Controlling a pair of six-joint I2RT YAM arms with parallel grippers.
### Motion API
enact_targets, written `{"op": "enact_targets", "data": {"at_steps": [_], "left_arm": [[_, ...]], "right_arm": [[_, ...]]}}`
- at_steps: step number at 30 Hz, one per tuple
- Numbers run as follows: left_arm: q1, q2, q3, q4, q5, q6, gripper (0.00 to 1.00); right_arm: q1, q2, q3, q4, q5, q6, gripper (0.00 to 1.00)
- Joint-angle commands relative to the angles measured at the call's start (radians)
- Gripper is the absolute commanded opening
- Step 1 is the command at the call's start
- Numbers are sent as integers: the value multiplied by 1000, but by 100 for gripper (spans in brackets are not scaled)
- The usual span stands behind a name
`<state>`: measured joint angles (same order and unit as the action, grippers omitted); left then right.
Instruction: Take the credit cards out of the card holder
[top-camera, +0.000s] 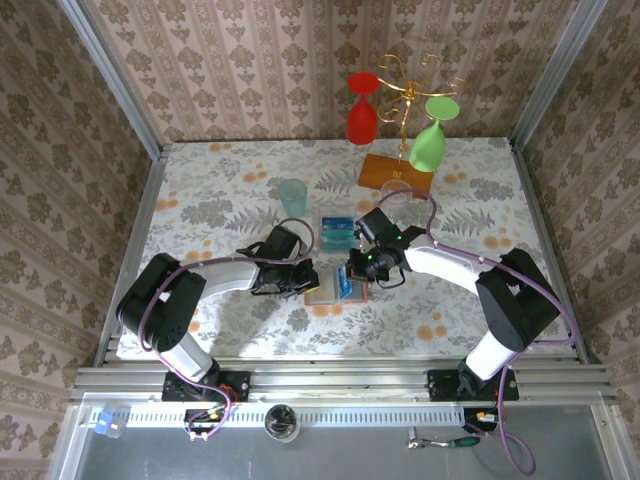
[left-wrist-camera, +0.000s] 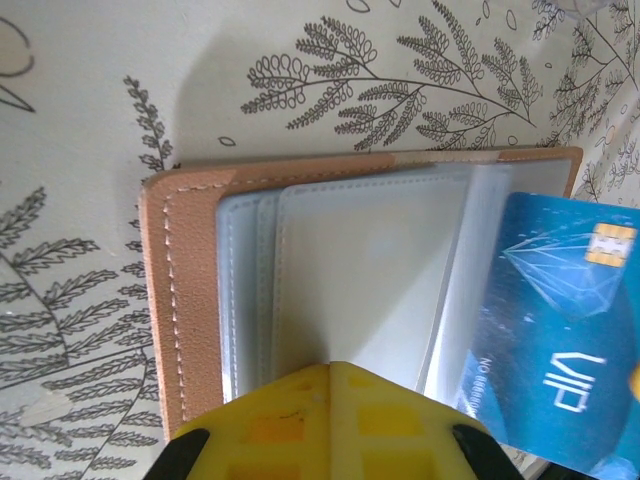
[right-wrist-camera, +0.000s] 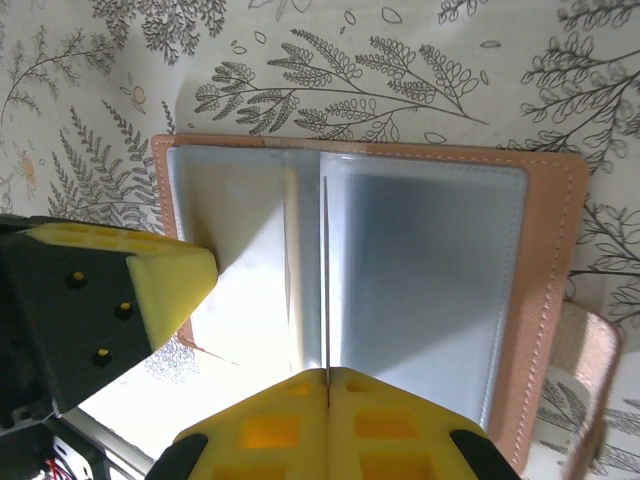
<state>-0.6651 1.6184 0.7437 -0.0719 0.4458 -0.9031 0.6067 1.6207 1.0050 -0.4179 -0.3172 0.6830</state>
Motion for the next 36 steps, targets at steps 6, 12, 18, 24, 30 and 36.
{"op": "enact_targets", "data": {"at_steps": [6,12,18,24,30,36], "left_arm": [[18,-55,6,-37,-7,27,6],[30,-86,-19,-73,-50,42,21],[35,-62,-30,-50,-31,40,25],[35,-22,-34,1,-3,25,25],[33,-9,-33,12,4,22,25],[30,-12,-35,12,4,17,24]], "right_arm": [[-4,-44,116,-195,85,-226,2],[-4,-48,187,-275,168,-379,2],[1,-71,214,-286,208,-537,2],[0,-76,250,-304,225,-685,1],[0,-70,282,-312,219,-920,0],[-5,-4,375,-347,268,-1127,0]]}}
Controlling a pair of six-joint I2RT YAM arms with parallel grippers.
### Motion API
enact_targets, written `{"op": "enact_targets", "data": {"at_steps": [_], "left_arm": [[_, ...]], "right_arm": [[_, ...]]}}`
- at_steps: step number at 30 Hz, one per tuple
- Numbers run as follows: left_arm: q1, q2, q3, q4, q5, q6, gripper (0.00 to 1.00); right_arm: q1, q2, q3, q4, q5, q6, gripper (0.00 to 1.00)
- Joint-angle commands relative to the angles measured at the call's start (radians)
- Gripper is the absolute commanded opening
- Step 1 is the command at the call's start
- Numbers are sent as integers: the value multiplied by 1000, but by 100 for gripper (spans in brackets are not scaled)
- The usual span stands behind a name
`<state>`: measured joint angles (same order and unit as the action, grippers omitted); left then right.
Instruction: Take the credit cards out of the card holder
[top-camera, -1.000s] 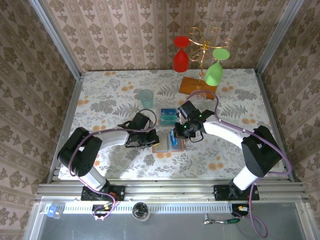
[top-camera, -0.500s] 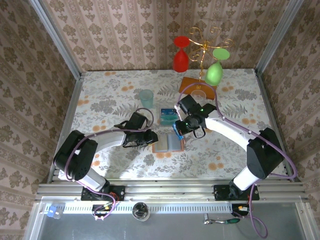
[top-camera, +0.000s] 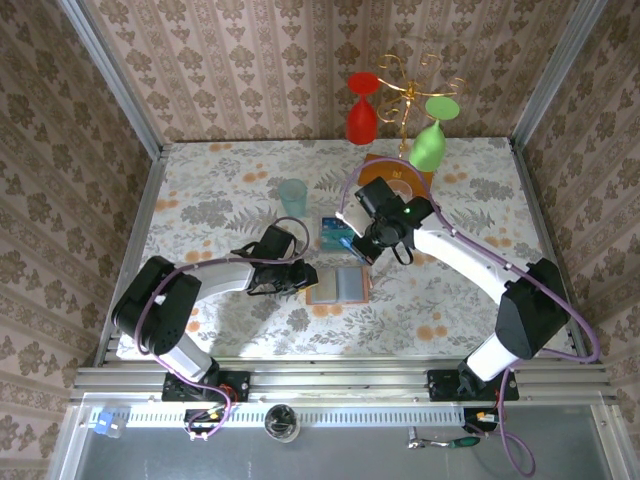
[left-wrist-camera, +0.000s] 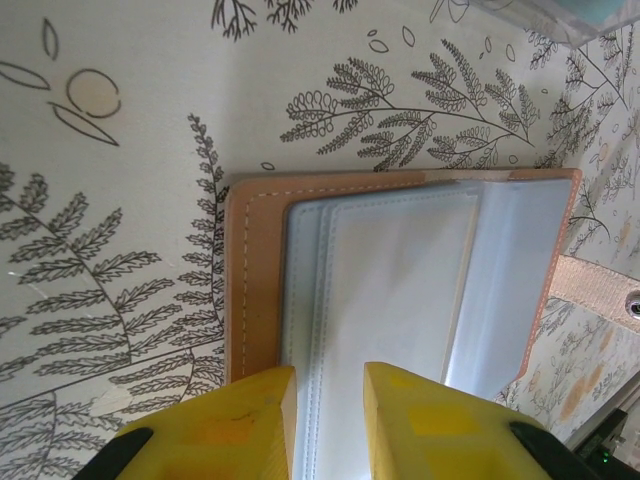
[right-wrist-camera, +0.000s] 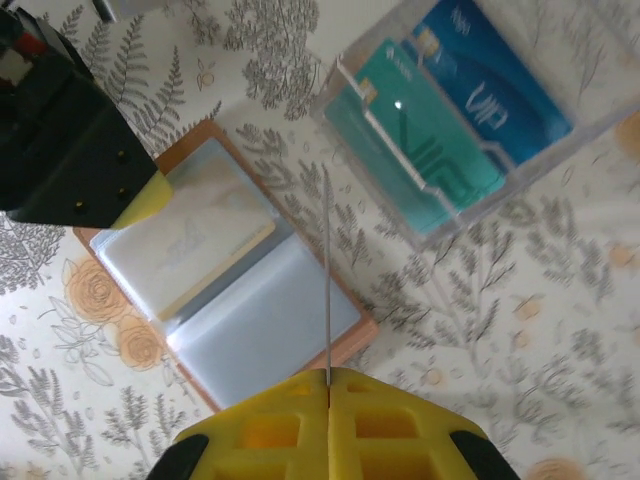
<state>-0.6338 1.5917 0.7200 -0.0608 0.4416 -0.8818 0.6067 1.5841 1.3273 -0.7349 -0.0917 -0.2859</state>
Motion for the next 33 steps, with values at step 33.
{"op": "enact_targets", "data": {"at_steps": [33], "left_arm": [[57,-143,-53,-79,-20,-9,29]], "right_arm": [[-99,681,863,-437,-44,-596,0]]}}
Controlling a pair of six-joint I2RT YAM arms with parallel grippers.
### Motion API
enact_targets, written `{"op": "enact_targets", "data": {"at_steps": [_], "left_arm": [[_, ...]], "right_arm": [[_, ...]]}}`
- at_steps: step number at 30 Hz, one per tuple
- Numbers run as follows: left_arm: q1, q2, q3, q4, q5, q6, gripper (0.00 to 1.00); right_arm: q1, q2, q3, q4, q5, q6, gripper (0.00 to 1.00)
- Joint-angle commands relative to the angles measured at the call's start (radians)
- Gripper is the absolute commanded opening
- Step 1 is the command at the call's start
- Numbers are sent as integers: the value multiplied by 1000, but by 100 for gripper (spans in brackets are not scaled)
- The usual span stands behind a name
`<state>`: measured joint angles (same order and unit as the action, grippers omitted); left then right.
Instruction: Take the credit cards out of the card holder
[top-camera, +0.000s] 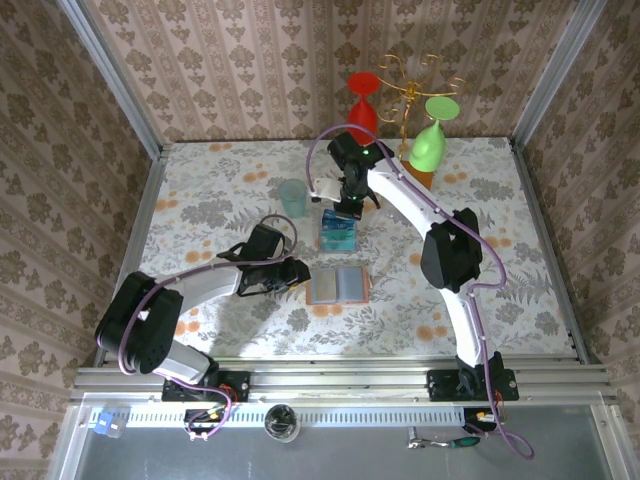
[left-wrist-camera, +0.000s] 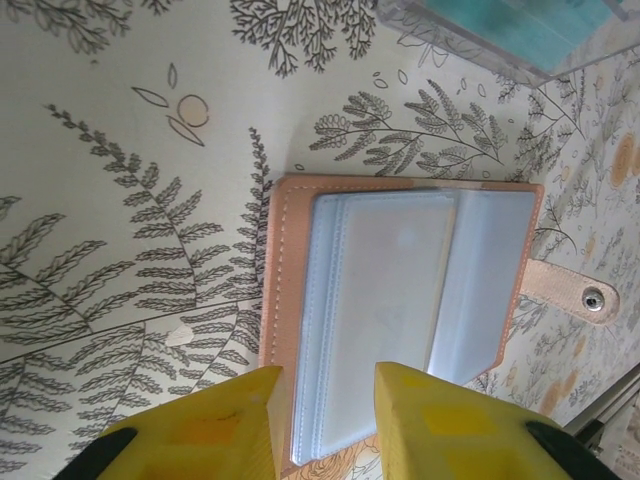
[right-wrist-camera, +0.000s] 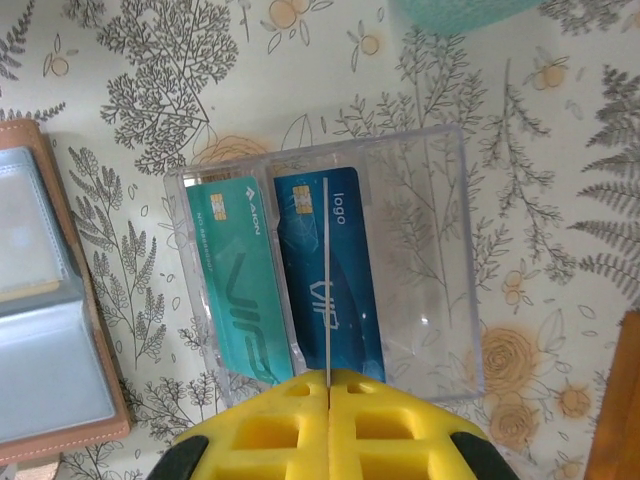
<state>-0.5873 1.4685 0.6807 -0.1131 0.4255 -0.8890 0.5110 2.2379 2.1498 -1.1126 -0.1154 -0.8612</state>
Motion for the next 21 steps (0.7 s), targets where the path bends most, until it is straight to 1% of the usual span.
{"op": "enact_targets", "data": {"at_steps": [1,3,5,7,12,15,18,21], "left_arm": [[11,-18,-13,-26,-4,-2,30],[13,-16,-15,-25,-2,-3,30],[14,-14,-15,-21,-1,-3,30],[14,-7,-14,-18,2,-4,30],[14,5,-17,3,15,-7,30],[14,12,-21,16,21,-11,30],[12,19,-24,31,27,-11,27],[12,25,-27,43,28,-8,23]], "right_arm": [[-5,31,41,-61,-21,-22,0],[-5,37,40,-58,-14,-22,4],[-6,38,39,-47,-4,-17,12],[-6,35,39,-36,9,-12,15],[-6,6,35,-16,22,11,17],[-6,-28,7,17,15,53,17],[-3,-86,-65,77,-2,121,18],[4,-169,-183,175,-21,207,20]]}}
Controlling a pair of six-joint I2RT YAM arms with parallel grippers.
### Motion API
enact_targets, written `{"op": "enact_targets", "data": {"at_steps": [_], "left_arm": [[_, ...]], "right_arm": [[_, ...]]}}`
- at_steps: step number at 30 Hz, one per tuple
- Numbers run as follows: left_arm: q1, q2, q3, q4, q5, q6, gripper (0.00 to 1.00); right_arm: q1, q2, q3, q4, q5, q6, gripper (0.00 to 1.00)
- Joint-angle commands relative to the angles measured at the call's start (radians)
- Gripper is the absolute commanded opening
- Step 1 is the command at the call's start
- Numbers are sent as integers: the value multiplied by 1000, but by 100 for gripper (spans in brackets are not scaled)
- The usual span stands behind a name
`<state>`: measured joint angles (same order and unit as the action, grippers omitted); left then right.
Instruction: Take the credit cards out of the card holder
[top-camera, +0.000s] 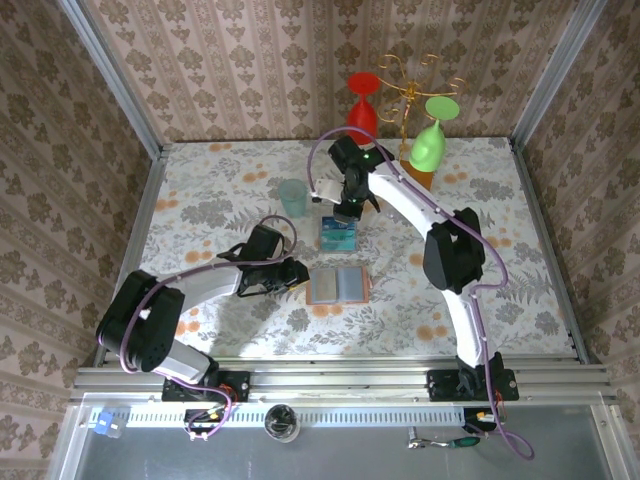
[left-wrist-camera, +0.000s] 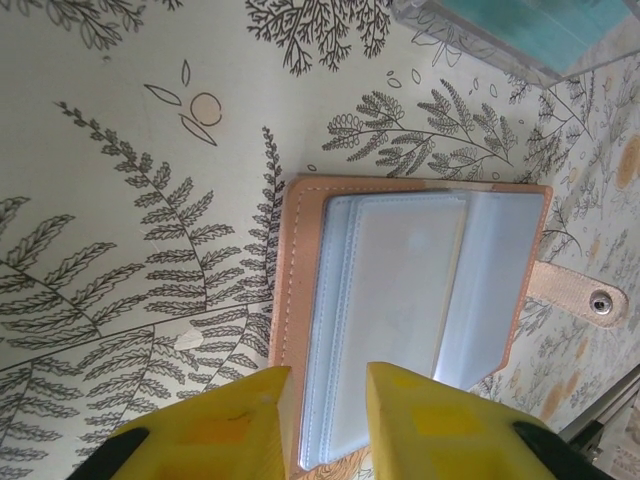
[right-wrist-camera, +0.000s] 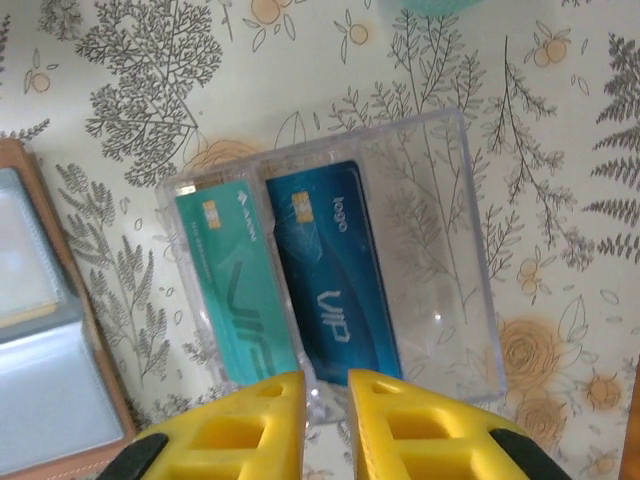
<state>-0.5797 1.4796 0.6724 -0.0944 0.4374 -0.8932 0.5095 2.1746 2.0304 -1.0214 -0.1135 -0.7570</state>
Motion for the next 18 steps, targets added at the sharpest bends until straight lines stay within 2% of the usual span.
{"op": "enact_targets", "data": {"at_steps": [1,6,11,18], "left_arm": [[4,18,-21,27,17,-1,21],[2,40,-31,57,29,-2,14],[-5,58,-37,80,29,-7,10],[-23,60,-44,97,26,-18,7]], "right_arm": [[9,-137,-109,122,-25,132,20],[32,-272,-297,256,-35,302,21],[48,-364,-445,350,-74,543,21],[100,-470,-645,478,-127,790,21]]}}
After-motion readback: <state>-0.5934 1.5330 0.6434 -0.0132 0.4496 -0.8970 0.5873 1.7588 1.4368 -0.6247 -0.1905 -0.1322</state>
